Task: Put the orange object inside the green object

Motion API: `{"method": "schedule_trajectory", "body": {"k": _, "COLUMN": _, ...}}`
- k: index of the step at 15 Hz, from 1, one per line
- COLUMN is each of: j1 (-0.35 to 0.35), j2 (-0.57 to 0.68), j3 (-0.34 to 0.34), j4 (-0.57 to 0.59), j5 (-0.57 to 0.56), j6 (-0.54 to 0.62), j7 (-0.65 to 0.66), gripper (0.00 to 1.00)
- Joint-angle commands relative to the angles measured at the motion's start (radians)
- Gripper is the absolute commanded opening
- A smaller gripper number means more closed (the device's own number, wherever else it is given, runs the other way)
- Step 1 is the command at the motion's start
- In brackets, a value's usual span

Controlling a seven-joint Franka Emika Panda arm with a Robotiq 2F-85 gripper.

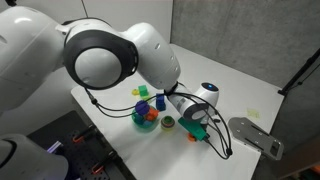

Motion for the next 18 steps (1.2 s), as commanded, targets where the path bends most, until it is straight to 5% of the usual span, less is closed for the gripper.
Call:
{"method": "schedule_trajectory", "body": {"k": 1, "j1": 0.004, "j2": -0.045, "j3": 0.019, "j4": -0.028, "j5": 0.008, "j6": 0.007, "j7": 0.003, "gripper": 0.06}}
{"method": "schedule_trajectory", "body": {"k": 18, "j1": 0.065, "j2": -0.368, "j3": 0.110, "j4": -0.375, "j5": 0.036, "j6": 0.042, "j7": -0.017, "gripper": 0.05}}
